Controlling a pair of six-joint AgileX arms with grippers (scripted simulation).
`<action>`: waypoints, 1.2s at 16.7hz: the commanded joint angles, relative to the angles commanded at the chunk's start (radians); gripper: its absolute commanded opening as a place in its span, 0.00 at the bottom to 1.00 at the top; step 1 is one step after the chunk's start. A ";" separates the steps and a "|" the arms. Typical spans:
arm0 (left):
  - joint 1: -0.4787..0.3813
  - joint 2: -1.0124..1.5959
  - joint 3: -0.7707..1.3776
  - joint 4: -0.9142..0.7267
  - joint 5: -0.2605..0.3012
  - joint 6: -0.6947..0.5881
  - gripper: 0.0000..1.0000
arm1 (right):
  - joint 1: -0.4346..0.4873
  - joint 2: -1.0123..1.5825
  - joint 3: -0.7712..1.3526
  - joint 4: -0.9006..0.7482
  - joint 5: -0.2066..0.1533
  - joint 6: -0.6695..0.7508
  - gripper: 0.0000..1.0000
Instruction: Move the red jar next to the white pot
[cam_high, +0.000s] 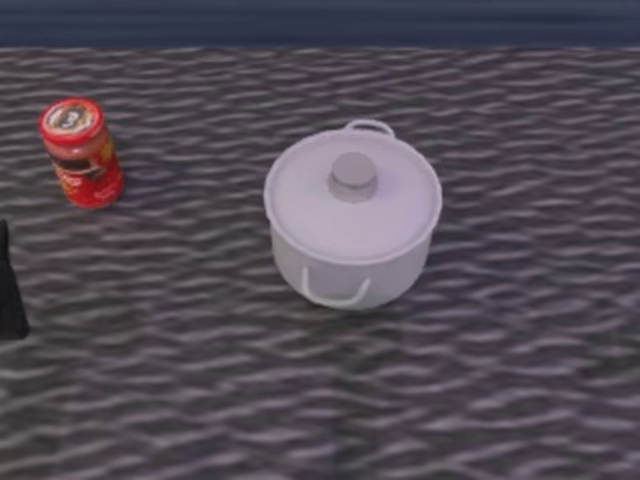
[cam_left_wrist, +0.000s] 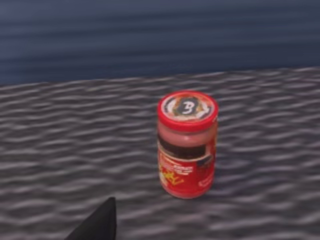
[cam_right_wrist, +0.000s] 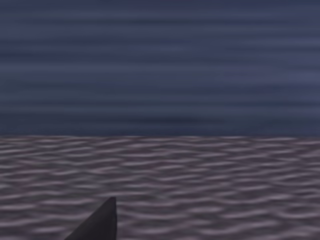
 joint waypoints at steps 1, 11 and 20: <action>-0.002 0.074 0.066 -0.046 0.006 0.011 1.00 | 0.000 0.000 0.000 0.000 0.000 0.000 1.00; -0.019 1.004 0.871 -0.600 0.038 0.146 1.00 | 0.000 0.000 0.000 0.000 0.000 0.000 1.00; -0.015 1.788 1.637 -1.020 0.022 0.261 1.00 | 0.000 0.000 0.000 0.000 0.000 0.000 1.00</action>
